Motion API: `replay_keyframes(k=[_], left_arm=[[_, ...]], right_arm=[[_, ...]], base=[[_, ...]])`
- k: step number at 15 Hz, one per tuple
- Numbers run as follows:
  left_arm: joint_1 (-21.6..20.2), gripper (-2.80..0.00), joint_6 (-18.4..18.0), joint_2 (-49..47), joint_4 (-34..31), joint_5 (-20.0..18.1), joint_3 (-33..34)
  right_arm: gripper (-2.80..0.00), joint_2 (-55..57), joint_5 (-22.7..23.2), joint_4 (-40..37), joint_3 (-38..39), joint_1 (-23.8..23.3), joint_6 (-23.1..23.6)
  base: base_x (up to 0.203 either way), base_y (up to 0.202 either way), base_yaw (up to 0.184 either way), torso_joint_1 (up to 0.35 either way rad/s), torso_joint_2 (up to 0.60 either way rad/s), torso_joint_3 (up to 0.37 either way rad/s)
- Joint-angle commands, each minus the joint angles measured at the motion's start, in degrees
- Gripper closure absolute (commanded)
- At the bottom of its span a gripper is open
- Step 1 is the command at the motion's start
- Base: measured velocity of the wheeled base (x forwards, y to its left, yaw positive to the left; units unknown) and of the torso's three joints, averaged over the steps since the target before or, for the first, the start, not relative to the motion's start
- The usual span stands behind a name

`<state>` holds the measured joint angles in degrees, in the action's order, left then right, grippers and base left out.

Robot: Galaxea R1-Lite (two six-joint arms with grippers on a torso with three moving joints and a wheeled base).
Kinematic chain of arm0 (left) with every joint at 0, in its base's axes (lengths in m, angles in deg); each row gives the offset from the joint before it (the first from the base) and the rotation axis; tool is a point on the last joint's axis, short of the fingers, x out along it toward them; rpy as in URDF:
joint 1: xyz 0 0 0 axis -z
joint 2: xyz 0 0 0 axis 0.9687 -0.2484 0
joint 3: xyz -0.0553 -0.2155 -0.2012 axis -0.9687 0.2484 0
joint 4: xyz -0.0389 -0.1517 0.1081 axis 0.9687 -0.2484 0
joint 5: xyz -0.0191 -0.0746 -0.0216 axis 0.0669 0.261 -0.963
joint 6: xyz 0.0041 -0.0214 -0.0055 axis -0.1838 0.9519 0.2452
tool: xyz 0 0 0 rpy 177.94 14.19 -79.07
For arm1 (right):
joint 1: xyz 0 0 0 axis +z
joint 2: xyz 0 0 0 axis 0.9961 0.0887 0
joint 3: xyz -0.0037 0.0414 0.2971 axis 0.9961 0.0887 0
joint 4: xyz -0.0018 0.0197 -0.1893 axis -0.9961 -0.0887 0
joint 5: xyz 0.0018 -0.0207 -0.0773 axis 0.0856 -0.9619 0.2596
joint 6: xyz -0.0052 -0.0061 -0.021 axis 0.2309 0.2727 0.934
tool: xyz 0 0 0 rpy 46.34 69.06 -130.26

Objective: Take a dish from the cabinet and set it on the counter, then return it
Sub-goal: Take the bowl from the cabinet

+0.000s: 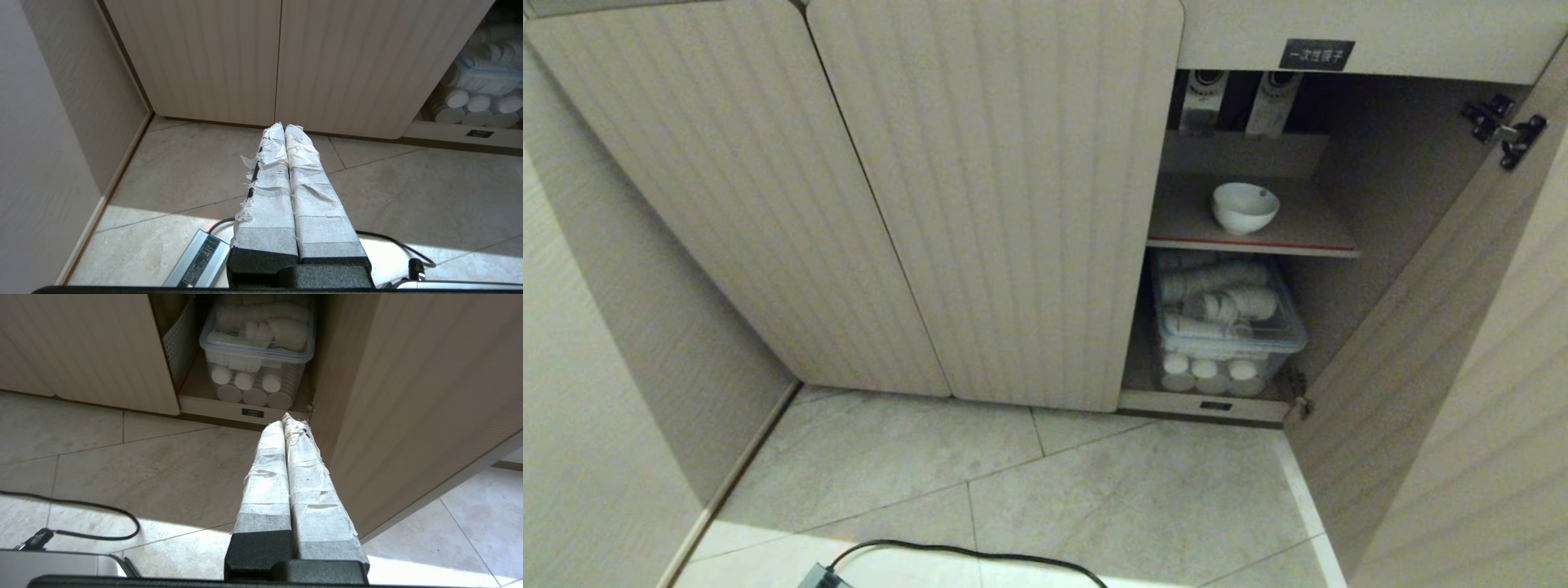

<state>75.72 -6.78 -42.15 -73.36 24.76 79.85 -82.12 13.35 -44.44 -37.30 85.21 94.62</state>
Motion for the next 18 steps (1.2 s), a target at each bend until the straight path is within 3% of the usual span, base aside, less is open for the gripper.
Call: replay_keyframes(k=[1,13,18], left_arm=[[-0.01,0.00,0.03,0.02,0.02,0.08,-0.04],[-0.01,0.00,-0.06,0.02,0.02,0.08,0.05],[-0.01,0.00,0.03,0.02,0.02,0.00,0.04]], right_arm=[[0.00,0.07,-0.03,0.05,0.00,-0.02,0.04],[0.00,0.07,-0.03,0.05,0.00,0.06,0.04],[0.00,0.07,-0.03,0.05,0.00,0.06,0.04]], base=[[0.000,0.000,0.000,0.000,0.00,0.000],[0.004,0.000,0.000,0.000,0.00,0.000],[0.186,0.000,0.002,0.003,0.00,0.000]])
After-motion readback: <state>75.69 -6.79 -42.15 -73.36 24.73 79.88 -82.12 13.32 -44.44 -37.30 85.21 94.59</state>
